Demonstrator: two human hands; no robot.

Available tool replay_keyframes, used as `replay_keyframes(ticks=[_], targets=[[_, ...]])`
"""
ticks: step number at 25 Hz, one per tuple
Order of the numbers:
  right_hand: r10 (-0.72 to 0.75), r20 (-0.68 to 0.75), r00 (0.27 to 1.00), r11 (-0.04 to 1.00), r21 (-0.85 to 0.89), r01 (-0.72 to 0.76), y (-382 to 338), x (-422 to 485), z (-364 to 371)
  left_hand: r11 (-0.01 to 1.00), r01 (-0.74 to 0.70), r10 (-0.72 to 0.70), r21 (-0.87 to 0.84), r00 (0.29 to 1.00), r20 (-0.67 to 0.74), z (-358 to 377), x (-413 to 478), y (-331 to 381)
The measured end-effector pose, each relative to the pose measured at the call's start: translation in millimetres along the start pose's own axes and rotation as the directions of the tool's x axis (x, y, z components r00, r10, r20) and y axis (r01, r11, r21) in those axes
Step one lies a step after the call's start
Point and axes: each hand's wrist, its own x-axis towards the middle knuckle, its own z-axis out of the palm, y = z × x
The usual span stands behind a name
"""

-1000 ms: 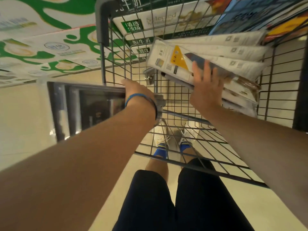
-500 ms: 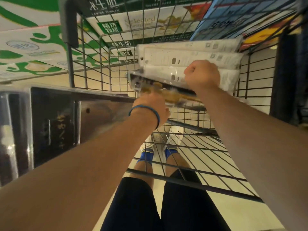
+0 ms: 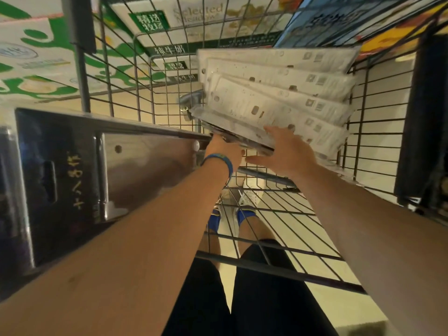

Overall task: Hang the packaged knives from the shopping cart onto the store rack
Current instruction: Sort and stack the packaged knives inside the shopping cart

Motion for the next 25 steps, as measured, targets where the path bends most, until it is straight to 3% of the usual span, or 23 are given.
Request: replay_keyframes(ticks=[1, 2, 3, 4, 5, 6, 7, 8, 9, 11, 14, 15, 16, 17, 18, 19, 21, 22, 25], targets=[[0.014, -0.012, 1.0, 0.999, -0.032, -0.014, 1.5, 3.4, 1.3, 0.981, -0.082, 0.086, 0.178, 0.996, -0.013, 7.7, -4.4, -2.0], [0.02, -0.032, 0.999, 0.999, -0.042, -0.022, 1.8, 7.8, 0.1, 0.986, -0.092, 0.093, 0.139, 0.996, 0.0, 6.9, -3.0, -0.6], [0.034, -0.036, 0.999, 0.999, -0.028, -0.035, 2.3, 13.6, -4.9, 0.988, 0.022, -0.017, -0.155, 0.999, 0.035, 4.1, -0.5, -2.0], [0.041, -0.007, 0.999, 0.999, -0.003, -0.041, 3.4, 20.2, -14.9, 0.912, 0.15, -0.104, -0.382, 0.985, 0.137, -0.1, 3.2, -0.2], [0.037, 0.055, 0.998, 0.999, 0.031, -0.038, 5.7, 26.6, -28.1, 0.875, 0.23, -0.181, -0.427, 0.972, 0.153, -3.8, 8.4, 2.0], [0.027, 0.13, 0.991, 0.996, 0.082, -0.038, 6.6, 31.7, -44.1, 0.931, 0.174, -0.182, -0.322, 0.983, 0.007, -4.6, 8.2, -2.5], [0.014, 0.193, 0.981, 0.99, 0.134, -0.04, 6.4, 35.2, -60.9, 0.999, 0.002, -0.001, 0.047, 1.0, -0.027, 0.9, 7.6, -13.3], [-0.002, 0.243, 0.97, 0.987, 0.156, -0.037, 5.6, 37.1, -75.6, 0.967, -0.036, 0.048, 0.25, 0.998, -0.04, 0.5, 7.7, -17.4], [-0.02, 0.276, 0.961, 0.991, 0.135, -0.018, 5.4, 38.4, -87.3, 0.952, 0.054, -0.032, 0.3, 0.996, -0.078, -2.5, 5.0, -15.6], [-0.047, 0.318, 0.947, 0.998, 0.059, 0.03, 3.1, 39.4, -100.5, 0.965, 0.143, -0.141, 0.219, 0.99, -0.026, -5.9, 4.4, -16.2], [-0.048, 0.322, 0.946, 0.999, 0.032, 0.039, -0.9, 43.2, -105.6, 0.982, 0.189, -0.19, -0.026, 0.957, -0.221, -11.5, 11.0, -13.5], [-0.064, 0.317, 0.946, 0.998, 0.041, 0.054, -2.8, 42.8, -105.6, 0.931, 0.187, -0.261, -0.312, 0.941, -0.215, -5.1, 11.4, -8.0], [-0.087, 0.317, 0.944, 0.996, 0.062, 0.071, -4.0, 42.0, -104.4, 0.65, 0.253, -0.378, -0.716, 0.926, -0.017, -4.8, 6.2, -0.3], [-0.102, 0.315, 0.944, 0.993, 0.096, 0.076, -4.4, 41.0, -103.1, 0.347, 0.229, -0.293, -0.909, 0.948, 0.127, -5.6, -2.1, 1.9], [-0.106, 0.306, 0.946, 0.989, 0.135, 0.067, -4.5, 39.3, -102.8, 0.189, 0.224, -0.131, -0.956, 0.971, 0.202, -2.0, -8.3, 3.5], [-0.101, 0.288, 0.952, 0.984, 0.173, 0.052, -4.0, 37.3, -103.4, 0.035, 0.215, -0.055, -0.976, 0.976, 0.213, 2.1, -8.2, 1.1], [-0.073, 0.224, 0.972, 0.97, 0.241, 0.017, -3.9, 31.5, -102.9, 0.069, 0.207, 0.035, -0.976, 0.977, 0.21, 11.2, -7.4, -3.1], [-0.056, 0.185, 0.981, 0.955, 0.296, -0.001, -4.8, 29.4, -100.9, 0.122, 0.204, 0.035, -0.971, 0.977, 0.21, 13.2, -8.1, -5.1], [0.039, 0.035, 0.999, 0.904, 0.424, -0.05, -10.1, 30.1, -91.8, 0.159, 0.2, -0.048, -0.967, 0.98, 0.195, 12.6, -5.1, -6.8]])
